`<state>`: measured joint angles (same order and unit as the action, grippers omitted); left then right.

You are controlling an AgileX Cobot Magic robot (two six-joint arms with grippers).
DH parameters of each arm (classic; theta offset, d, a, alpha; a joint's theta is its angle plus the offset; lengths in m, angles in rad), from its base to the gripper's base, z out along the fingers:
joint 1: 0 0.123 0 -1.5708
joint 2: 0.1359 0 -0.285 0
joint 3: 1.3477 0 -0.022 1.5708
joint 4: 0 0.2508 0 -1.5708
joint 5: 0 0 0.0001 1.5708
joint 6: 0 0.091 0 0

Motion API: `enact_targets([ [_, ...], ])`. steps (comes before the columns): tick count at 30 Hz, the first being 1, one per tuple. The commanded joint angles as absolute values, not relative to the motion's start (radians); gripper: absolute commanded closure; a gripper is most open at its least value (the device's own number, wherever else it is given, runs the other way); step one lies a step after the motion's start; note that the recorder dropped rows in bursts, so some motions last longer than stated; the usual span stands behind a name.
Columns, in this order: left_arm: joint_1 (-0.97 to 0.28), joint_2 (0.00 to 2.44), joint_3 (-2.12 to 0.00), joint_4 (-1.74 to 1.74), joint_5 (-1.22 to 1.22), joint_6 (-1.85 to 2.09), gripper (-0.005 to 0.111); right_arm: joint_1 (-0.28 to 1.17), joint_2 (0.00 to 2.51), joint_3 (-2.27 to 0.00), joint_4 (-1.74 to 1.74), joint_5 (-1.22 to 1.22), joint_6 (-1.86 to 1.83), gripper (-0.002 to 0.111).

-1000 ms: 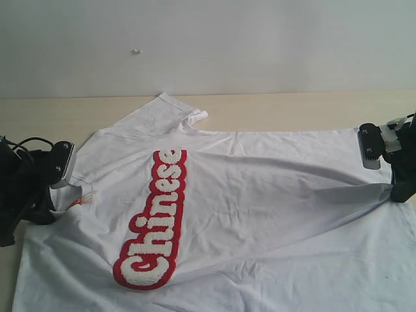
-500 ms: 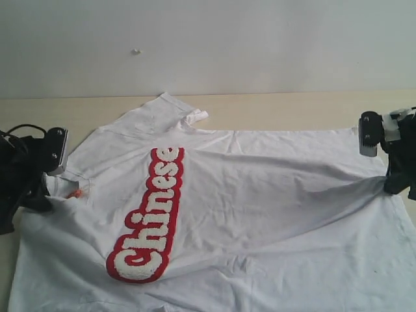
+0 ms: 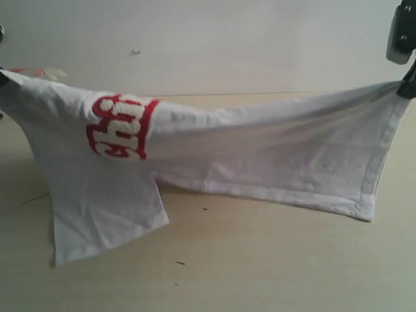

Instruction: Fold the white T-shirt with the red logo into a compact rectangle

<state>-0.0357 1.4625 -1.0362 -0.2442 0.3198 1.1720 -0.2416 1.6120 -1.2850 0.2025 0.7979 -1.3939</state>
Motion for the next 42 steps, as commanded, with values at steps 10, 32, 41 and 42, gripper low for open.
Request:
enact_targets([
  [10, 0.164, 1.235, -1.035, -0.234, 0.437, 1.016, 0.107, -0.244, 1.374, -1.284, 0.365, 0.772, -1.386, 0.108],
  [32, 0.171, 1.016, -1.035, 0.279, 0.506, 0.417, 0.107, -0.244, 1.233, -1.284, 0.629, 0.763, -1.412, 0.108],
  [41, 0.171, 0.969, -1.092, 0.283, 0.588, 0.395, 0.107, -0.244, 1.194, -1.287, 0.724, 0.767, -1.432, 0.108],
  [42, 0.171, 0.965, -1.097, 0.283, 0.601, 0.388, 0.107, -0.244, 1.191, -1.287, 0.729, 0.769, -1.432, 0.108],
])
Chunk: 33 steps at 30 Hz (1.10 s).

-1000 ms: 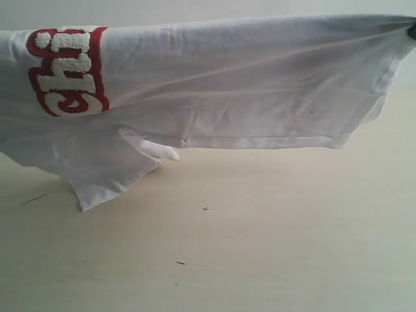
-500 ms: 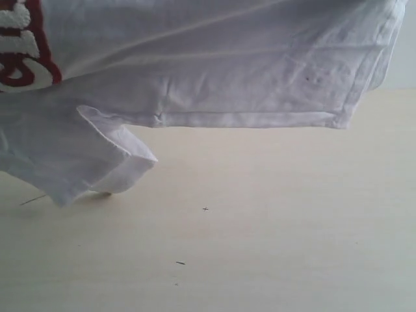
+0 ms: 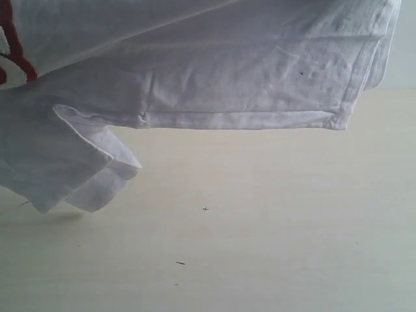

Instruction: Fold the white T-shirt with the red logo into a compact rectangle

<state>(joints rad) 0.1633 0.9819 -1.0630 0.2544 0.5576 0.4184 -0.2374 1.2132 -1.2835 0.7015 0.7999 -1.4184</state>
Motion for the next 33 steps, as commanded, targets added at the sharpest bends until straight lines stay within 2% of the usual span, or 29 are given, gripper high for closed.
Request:
enact_targets([
  [1, 0.171, 0.959, -1.099, 0.283, 0.609, 0.381, 0.107, -0.244, 1.187, -1.287, 0.734, 0.774, -1.432, 0.108],
  [13, 0.163, 0.900, -1.101, 0.290, 0.757, 0.352, 0.107, -0.244, 1.184, -1.273, 0.802, 0.936, -1.316, 0.108],
  [20, 0.147, 0.917, -1.092, 0.321, 0.757, 0.366, 0.107, -0.140, 1.201, -1.232, 0.568, 0.908, -1.270, 0.108],
  [26, 0.146, 1.015, -1.092, 0.190, 0.733, 0.534, 0.107, -0.135, 1.286, -1.234, 0.568, 0.881, -1.208, 0.108],
  [33, 0.146, 1.225, -1.092, 0.096, 0.720, 0.660, 0.107, -0.135, 1.502, -1.241, 0.566, 0.879, -1.175, 0.108],
])
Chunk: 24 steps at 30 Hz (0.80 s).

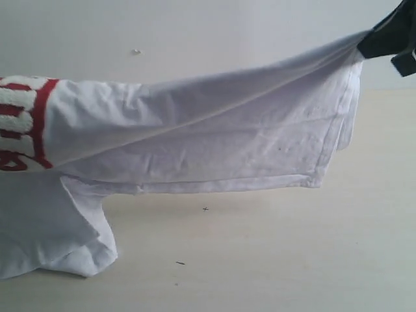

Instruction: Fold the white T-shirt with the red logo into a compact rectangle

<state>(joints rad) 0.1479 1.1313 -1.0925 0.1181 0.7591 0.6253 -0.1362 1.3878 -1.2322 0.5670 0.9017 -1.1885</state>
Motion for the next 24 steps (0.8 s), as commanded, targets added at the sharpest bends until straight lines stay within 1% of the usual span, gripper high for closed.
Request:
enact_targets([
  [1, 0.146, 1.259, -1.092, 0.096, 0.710, 0.676, 0.107, -0.135, 1.540, -1.251, 0.564, 0.879, -1.175, 0.108],
  [5, 0.146, 1.384, -1.092, 0.096, 0.621, 0.726, 0.107, -0.135, 1.677, -1.324, 0.545, 0.883, -1.175, 0.108],
  [8, 0.146, 1.480, -1.092, 0.096, 0.505, 0.726, 0.107, -0.135, 1.781, -1.398, 0.538, 0.866, -1.180, 0.108],
  [11, 0.146, 1.574, -1.092, 0.096, 0.357, 0.726, 0.107, -0.135, 1.875, -1.461, 0.538, 0.753, -1.225, 0.108],
  [12, 0.146, 1.626, -1.092, 0.098, 0.260, 0.726, 0.107, -0.133, 1.921, -1.486, 0.538, 0.639, -1.240, 0.108],
  [16, 0.146, 1.707, -1.092, 0.098, 0.086, 0.726, 0.107, -0.133, 1.980, -1.502, 0.543, 0.394, -1.316, 0.108],
  [17, 0.146, 1.753, -1.092, 0.098, 0.011, 0.726, 0.107, -0.133, 2.013, -1.503, 0.543, 0.308, -1.338, 0.108],
  [20, 0.146, 1.852, -1.092, 0.105, -0.086, 0.729, 0.107, -0.133, 2.096, -1.503, 0.543, 0.270, -1.445, 0.108],
  [24, 0.146, 1.897, -1.092, 0.107, -0.124, 0.729, 0.107, -0.133, 2.132, -1.503, 0.543, 0.255, -1.472, 0.108],
])
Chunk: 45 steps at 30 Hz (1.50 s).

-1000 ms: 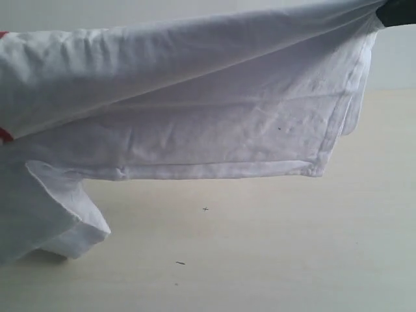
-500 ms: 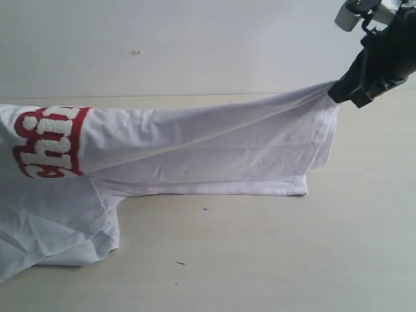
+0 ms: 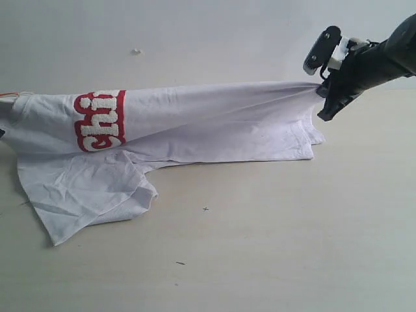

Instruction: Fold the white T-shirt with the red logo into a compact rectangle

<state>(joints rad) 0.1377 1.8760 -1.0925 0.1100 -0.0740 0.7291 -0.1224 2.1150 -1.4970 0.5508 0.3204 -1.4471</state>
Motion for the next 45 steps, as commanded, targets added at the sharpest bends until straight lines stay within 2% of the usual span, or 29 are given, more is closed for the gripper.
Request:
enact_targets([
  [1, 0.146, 1.897, -1.092, 0.107, -0.124, 0.729, 0.107, -0.133, 2.132, -1.503, 0.543, 0.255, -1.472, 0.108],
  [7, 0.146, 1.865, -1.092, 0.139, -0.069, 0.729, 0.107, -0.133, 2.105, -1.505, 0.543, 0.315, -1.472, 0.108],
  [16, 0.146, 1.719, -1.092, 0.126, 0.217, 0.725, 0.107, -0.133, 1.975, -1.505, 0.584, 0.551, -1.365, 0.108],
  [21, 0.146, 1.607, -1.092, -0.166, 0.413, 0.890, 0.107, -0.133, 1.892, -1.505, 0.584, 0.716, -1.162, 0.108],
  [25, 0.154, 1.537, -1.108, -0.495, 0.706, 1.181, 0.107, -0.133, 1.837, -1.505, 0.584, 0.865, -1.067, 0.108],
  [31, 0.154, 1.467, -1.116, -0.452, 0.871, 1.028, 0.107, -0.133, 1.765, -1.505, 0.564, 1.058, -0.976, 0.108],
  [45, 0.175, 1.229, -1.178, -0.271, 1.062, 0.546, 0.107, -0.133, 1.505, -1.492, 0.553, 1.172, -0.743, 0.108],
])
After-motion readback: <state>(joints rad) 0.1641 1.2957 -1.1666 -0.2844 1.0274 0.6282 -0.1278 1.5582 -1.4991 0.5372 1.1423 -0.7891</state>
